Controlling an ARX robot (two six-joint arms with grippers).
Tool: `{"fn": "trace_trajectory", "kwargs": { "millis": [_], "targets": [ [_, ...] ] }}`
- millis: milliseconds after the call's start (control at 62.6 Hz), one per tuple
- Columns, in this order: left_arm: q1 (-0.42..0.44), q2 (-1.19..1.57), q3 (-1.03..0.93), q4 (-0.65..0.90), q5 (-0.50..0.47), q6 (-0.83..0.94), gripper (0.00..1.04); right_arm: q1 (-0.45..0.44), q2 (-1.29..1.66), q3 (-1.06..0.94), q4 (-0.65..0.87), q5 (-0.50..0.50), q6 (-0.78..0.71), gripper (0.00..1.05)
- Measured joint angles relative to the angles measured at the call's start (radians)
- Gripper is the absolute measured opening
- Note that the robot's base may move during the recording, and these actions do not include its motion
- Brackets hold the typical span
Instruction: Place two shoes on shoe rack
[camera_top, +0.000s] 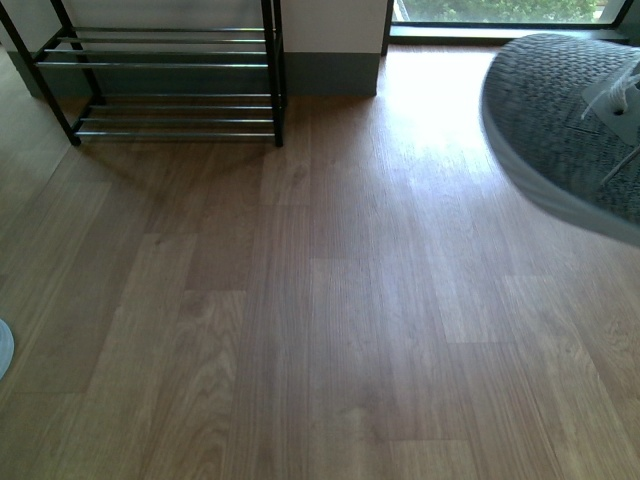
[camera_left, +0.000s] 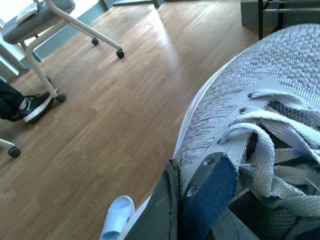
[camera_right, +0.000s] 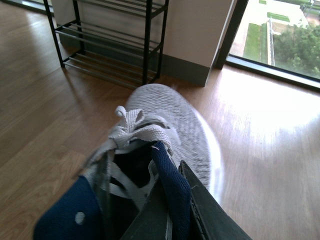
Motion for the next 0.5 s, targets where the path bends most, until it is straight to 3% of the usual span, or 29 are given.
{"fn": "trace_trajectory", "kwargs": {
  "millis": [495],
  "targets": [
    [0.000,0.000,0.000,0.000,0.002,0.000,0.01,0.002,0.000,0.000,0.000,-0.003,0.000,0.01]
  ]
}}
